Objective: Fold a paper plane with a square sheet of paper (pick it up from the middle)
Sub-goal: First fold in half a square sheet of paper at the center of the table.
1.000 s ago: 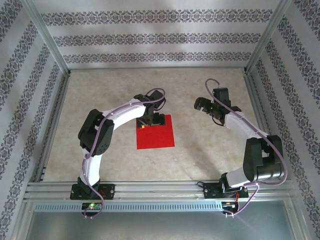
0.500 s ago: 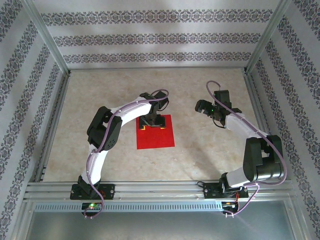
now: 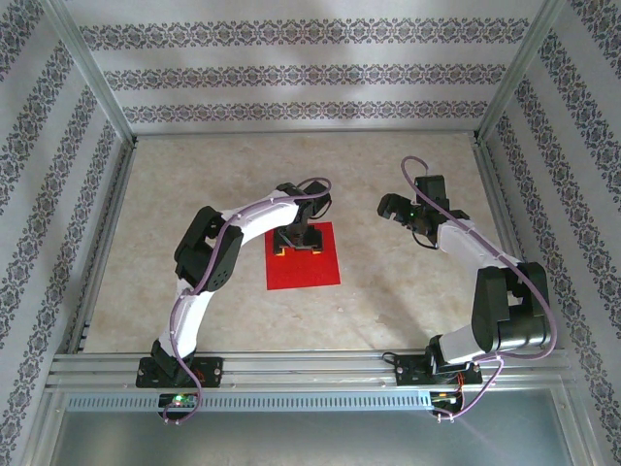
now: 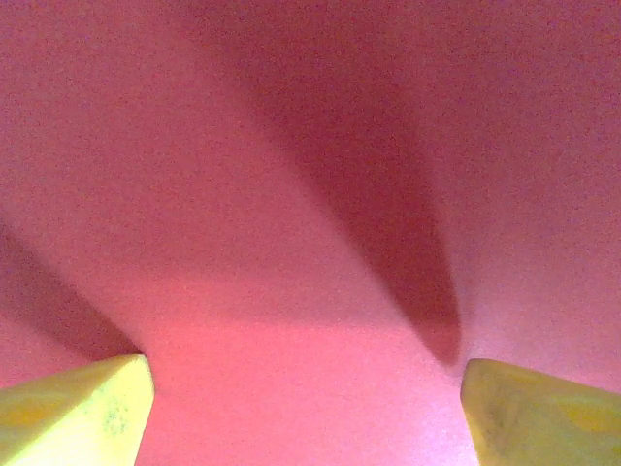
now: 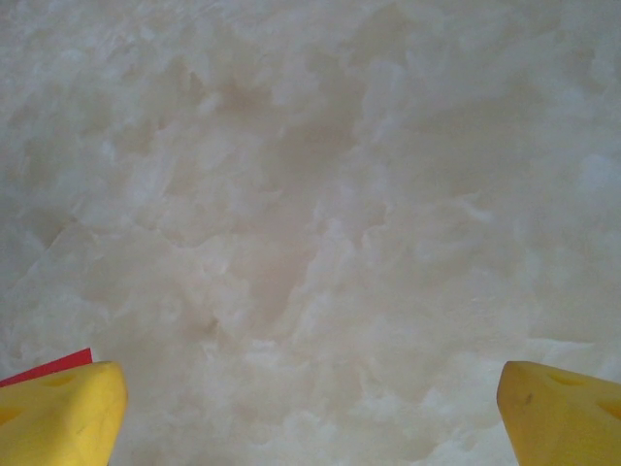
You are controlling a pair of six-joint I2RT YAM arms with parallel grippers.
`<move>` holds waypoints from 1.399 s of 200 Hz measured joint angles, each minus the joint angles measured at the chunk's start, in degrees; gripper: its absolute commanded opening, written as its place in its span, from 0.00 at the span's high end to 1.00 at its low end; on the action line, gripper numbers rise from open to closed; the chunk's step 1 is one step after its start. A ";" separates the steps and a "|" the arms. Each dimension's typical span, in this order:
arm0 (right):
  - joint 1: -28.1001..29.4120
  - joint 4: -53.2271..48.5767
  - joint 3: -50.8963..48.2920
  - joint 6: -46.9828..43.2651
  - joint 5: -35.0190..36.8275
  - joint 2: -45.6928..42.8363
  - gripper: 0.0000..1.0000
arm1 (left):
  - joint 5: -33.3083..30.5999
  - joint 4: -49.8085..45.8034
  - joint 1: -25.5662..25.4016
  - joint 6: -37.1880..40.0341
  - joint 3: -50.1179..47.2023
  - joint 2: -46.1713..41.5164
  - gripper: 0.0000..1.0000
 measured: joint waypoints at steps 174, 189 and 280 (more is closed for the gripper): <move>0.00 0.04 -0.07 0.85 -0.15 0.00 0.02 | -1.77 1.33 -0.26 -1.66 -2.05 -0.76 0.44; 0.00 0.02 -0.07 1.07 -0.20 0.00 0.02 | -1.77 1.49 -0.26 -1.70 -2.45 -1.11 0.53; 0.00 0.81 -0.07 1.90 -3.78 0.11 0.04 | 17.88 18.86 1.46 4.11 -12.04 -13.62 0.76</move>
